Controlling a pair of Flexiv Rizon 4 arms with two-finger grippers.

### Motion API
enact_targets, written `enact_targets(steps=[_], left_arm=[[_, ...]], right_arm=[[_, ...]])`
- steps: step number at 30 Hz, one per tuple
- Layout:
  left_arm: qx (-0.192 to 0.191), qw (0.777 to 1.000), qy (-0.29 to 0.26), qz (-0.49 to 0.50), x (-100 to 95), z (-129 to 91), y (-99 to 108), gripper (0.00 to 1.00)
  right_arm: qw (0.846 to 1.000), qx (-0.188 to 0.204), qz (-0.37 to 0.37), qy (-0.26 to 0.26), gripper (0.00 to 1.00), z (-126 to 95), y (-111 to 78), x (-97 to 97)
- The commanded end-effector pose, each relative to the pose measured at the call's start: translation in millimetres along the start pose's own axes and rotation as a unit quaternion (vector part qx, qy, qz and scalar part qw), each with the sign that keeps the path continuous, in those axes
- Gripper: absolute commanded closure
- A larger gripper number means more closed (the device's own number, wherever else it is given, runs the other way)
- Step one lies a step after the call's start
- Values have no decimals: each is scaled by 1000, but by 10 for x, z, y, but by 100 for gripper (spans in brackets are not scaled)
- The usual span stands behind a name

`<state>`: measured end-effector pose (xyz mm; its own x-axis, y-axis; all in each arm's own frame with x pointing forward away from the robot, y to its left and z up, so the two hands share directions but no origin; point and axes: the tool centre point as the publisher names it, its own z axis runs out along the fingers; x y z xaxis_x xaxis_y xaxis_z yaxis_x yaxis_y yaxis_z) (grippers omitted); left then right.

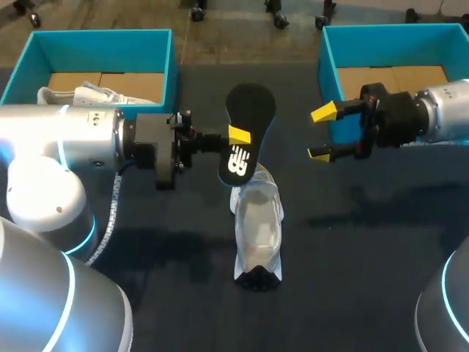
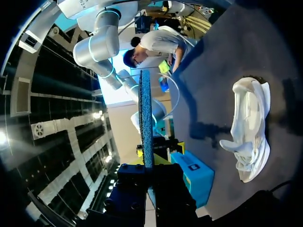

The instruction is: Take the shoe out of the shoebox, open the shoe tongue, remove and reinsert the insole, then place the shoe into the shoebox

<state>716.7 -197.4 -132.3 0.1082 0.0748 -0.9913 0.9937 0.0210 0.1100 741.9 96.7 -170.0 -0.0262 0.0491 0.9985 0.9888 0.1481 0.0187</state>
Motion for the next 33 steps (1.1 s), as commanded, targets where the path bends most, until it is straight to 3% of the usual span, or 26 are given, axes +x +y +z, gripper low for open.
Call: enact_targets(steps=[1,4,12,23,32,33], left_arm=[[0,1000,1,0,-4,24,14,100],[2,1000,2,7,57,82,17,100],[-42,999,6,13,340,286,146,100],[-63,998,7,20,451,415,305,100],[-57,998,4,21,489,430,337,100],[-57,998,4,21,490,427,336,100]], right_arm=[[1000,8,0,3,0,23,75,-38],[1000,8,0,3,0,23,75,-38],[999,-35,3,12,0,253,217,40],[998,-62,14,5,0,492,230,86],[998,-57,19,4,0,602,322,70],[998,-57,20,5,4,602,335,63]])
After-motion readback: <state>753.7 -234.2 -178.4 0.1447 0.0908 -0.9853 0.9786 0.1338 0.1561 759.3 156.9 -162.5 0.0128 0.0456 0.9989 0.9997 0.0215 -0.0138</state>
